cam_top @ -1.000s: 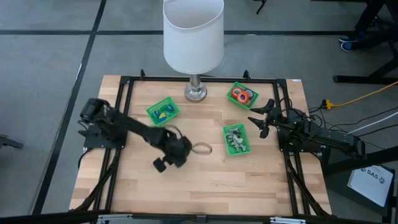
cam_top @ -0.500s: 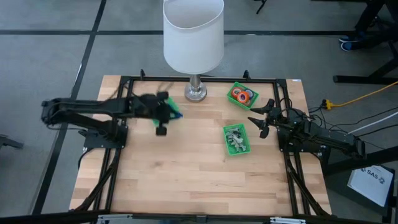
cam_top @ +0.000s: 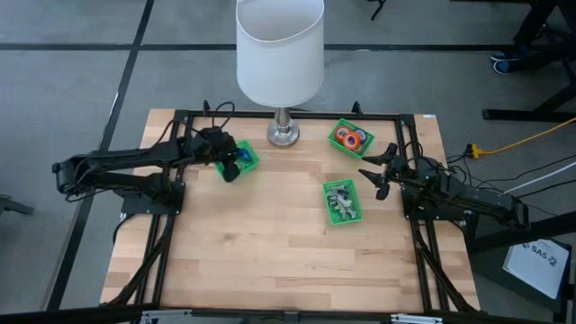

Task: Pick and place Stapler, Stapler remover, tape
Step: Put the blue stapler into the left green bin, then return to Home Position

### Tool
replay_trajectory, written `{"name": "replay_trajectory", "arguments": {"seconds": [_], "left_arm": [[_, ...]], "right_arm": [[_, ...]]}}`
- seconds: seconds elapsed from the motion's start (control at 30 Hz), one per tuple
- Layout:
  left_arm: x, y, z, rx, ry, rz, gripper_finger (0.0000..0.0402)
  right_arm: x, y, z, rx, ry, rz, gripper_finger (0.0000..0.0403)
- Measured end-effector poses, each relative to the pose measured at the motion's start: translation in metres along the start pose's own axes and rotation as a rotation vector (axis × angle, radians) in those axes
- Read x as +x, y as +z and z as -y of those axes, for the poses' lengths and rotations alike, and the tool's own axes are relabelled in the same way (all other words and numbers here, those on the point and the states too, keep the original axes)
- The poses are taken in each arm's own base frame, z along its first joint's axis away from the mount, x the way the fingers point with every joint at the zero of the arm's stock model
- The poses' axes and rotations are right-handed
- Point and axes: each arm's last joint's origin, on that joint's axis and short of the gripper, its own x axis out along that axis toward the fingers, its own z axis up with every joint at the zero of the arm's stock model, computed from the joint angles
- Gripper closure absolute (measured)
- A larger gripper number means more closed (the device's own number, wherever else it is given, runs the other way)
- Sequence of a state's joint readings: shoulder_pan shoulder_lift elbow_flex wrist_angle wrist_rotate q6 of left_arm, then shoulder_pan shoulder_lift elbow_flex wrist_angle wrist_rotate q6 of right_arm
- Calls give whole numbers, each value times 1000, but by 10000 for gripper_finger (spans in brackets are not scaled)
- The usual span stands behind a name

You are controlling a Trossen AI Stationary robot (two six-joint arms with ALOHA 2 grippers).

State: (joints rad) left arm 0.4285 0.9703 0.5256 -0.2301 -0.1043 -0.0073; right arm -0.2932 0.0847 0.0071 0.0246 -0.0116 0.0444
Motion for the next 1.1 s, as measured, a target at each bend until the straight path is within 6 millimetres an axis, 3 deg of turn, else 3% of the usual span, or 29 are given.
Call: {"name": "replay_trajectory", "arguments": {"seconds": [0.27, 0.83, 1.1], "left_arm": [[2, -6, -6, -36, 71, -18, 314], [2, -5, -7, -52, 110, -11, 189], [2, -3, -7, -117, 87, 13, 182]], "right_arm": [[0, 0, 0, 0, 0, 0, 183], [0, 0, 0, 0, 0, 0, 183], [0, 0, 0, 0, -1, 0, 183]]}}
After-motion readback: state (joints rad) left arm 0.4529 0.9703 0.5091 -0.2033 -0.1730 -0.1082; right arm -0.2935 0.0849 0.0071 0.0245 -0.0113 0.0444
